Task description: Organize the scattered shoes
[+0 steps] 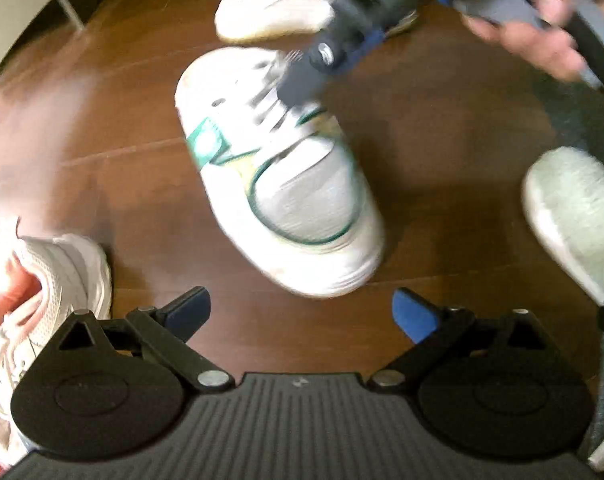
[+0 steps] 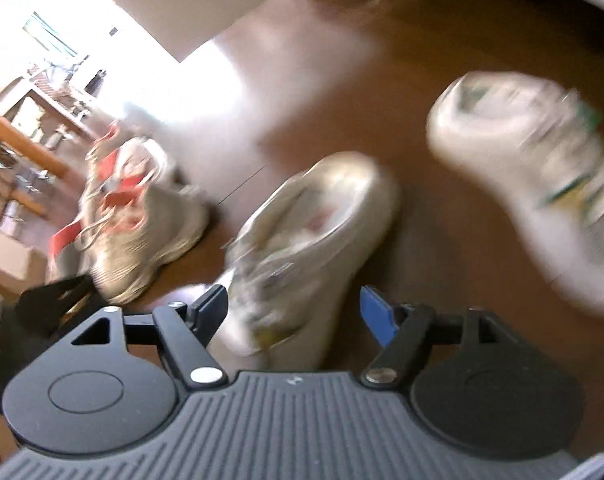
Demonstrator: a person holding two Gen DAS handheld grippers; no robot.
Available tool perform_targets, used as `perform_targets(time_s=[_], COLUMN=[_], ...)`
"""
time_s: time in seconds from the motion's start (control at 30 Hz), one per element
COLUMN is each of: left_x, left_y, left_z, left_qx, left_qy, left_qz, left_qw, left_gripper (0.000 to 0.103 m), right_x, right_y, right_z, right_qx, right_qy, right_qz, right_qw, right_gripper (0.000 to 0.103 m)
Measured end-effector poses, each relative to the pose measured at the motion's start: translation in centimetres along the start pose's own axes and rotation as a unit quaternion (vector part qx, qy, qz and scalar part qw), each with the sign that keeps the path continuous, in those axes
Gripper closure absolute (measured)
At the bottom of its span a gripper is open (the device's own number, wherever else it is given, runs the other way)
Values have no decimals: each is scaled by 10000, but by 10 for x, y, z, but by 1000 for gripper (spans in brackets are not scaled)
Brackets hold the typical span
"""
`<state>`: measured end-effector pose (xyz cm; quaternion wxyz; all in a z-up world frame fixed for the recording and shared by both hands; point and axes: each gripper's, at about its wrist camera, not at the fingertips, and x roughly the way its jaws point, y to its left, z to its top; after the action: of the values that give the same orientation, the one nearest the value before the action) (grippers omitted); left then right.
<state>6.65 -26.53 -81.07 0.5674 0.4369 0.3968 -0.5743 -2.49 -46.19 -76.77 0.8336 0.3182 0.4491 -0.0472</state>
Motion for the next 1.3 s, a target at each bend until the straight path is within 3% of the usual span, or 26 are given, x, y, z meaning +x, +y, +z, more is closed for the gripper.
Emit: perform_targets(time_s=[0.1, 0.2, 0.27, 0.37, 0.47, 0.53, 0.63, 0.8, 0.87, 0.9, 0.97, 1.0, 1.03, 1.07, 1.13, 1.23, 1.3], left_x=[11, 8, 5, 0, -3, 2, 9, -4, -13, -12, -6, -3, 3, 11, 24, 36, 39], left_y=[-13, -30, -40, -52, -40, -21, 1, 53, 60, 55, 36, 31, 27, 24, 20, 14, 10], left_z=[17, 27, 37, 37, 29, 31, 47, 57, 64, 70, 84, 89, 94, 98, 102, 104, 107], left_qx=[-188, -100, 34, 200, 184, -42, -272, -662, -476, 8, 1298, 1672, 2024, 2459, 3181, 3834, 4340], left_qy=[-181, -429, -517, -641, -702, -660, -641, -967, -1183, -1196, -1093, -1038, -935, -780, -510, -396, -315], left_qz=[-373, -513, -716, -926, -752, -539, -372, 310, 502, 662, 1038, 1135, 1187, 1186, 1116, 1079, 992], left_qw=[9990, 9977, 9961, 9934, 9945, 9964, 9969, 9926, 9906, 9906, 9800, 9739, 9676, 9589, 9401, 9164, 8949], left_gripper=[4, 2, 2, 3, 3, 3, 3, 4, 7, 9, 24, 29, 40, 49, 51, 53, 53], right_x=[20, 27, 30, 17, -6, -15, -18, 5, 13, 16, 26, 30, 33, 33, 31, 28, 26], right_y=[8, 3, 2, -9, -17, -16, -4, 25, 36, 38, 41, 42, 42, 40, 36, 28, 24], right_z=[-1, 2, 1, 4, 4, -2, -23, -62, -75, -77, -80, -81, -80, -79, -76, -74, -73], right_qx=[-229, -604, -955, -1400, -1379, -1289, -1451, -2603, -2989, -3063, -3192, -3251, -3263, -3199, -3037, -2790, -2694], right_qy=[75, 352, 504, 590, 383, 240, 218, 481, 533, 525, 577, 613, 638, 646, 670, 677, 660], right_qz=[-452, -518, -696, -972, -1176, -1162, -1121, -1506, -1586, -1642, -1873, -2002, -2079, -2072, -2025, -1895, -1781], right_qw=[9987, 9962, 9917, 9836, 9827, 9845, 9828, 9525, 9395, 9362, 9272, 9222, 9199, 9222, 9286, 9390, 9441], right_gripper=[45, 59, 59, 54, 43, 21, 18, 18, 12, 9, 9, 9, 10, 10, 10, 9, 9])
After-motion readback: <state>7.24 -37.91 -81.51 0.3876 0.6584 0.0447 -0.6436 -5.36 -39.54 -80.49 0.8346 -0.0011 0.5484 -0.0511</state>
